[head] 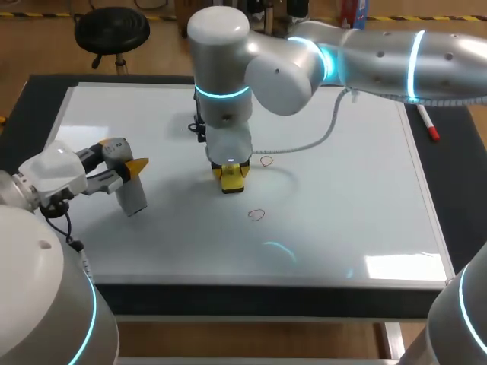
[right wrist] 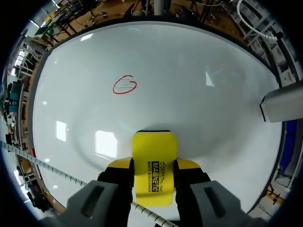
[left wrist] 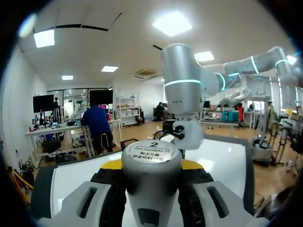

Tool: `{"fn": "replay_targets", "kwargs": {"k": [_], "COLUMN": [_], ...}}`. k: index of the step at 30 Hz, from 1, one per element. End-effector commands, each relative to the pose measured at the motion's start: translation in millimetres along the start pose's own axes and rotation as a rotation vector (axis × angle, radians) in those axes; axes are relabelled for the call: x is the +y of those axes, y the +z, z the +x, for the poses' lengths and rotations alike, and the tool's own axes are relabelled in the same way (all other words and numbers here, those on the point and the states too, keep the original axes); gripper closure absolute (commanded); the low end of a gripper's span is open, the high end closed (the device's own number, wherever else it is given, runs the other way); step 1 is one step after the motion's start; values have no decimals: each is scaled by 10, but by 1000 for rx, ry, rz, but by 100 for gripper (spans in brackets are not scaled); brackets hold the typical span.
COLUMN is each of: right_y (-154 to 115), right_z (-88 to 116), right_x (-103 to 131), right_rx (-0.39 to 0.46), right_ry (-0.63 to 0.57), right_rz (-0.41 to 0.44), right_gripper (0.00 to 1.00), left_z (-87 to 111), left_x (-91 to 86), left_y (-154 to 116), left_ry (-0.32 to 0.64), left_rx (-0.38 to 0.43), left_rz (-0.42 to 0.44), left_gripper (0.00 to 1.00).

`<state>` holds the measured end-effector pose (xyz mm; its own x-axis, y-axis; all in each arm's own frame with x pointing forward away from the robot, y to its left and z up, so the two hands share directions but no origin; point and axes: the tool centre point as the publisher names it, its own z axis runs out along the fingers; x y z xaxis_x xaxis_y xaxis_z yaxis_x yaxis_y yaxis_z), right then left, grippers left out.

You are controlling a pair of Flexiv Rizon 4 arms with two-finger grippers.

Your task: Pick up the inspection probe, press it on each red-marked spot on the whiteboard one by one, put down the probe, pick up the eraser, and wipe off all the red marks.

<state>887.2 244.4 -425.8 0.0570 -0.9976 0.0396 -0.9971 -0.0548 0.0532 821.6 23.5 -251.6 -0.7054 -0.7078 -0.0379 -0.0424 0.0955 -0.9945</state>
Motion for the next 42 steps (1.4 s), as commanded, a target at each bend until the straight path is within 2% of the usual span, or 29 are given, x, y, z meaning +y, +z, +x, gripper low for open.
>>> {"fn": "replay_targets", "kwargs": {"k": [1, 8, 11, 17, 23, 28, 42], "right_y": [-20, -80, -159, -411, -514, -551, -390], "right_z": [157, 256, 305, 548, 985, 1344, 2277], "right_x": [28, 22, 3, -140, -361, -468, -736], "right_rx": [-12, -10, -43, -90, -97, -151, -98], "right_ry": [3, 25, 44, 113, 230, 333, 575], "right_rz": [10, 18, 13, 21, 47, 33, 2], "right_gripper": [100, 100, 100, 100, 100, 100, 100], "left_z": [25, 25, 25, 25, 25, 25, 25], "left_x": [-5, -5, -5, -5, -5, -5, -5], "left_y": [46, 46, 46, 46, 46, 46, 46], "left_ry": [3, 3, 3, 3, 3, 3, 3], "left_rx": [-17, -17, -17, -17, -17, -17, -17], "left_rz": [-1, -1, -1, -1, -1, -1, -1], "left_gripper": [100, 100, 100, 100, 100, 100, 100]}}
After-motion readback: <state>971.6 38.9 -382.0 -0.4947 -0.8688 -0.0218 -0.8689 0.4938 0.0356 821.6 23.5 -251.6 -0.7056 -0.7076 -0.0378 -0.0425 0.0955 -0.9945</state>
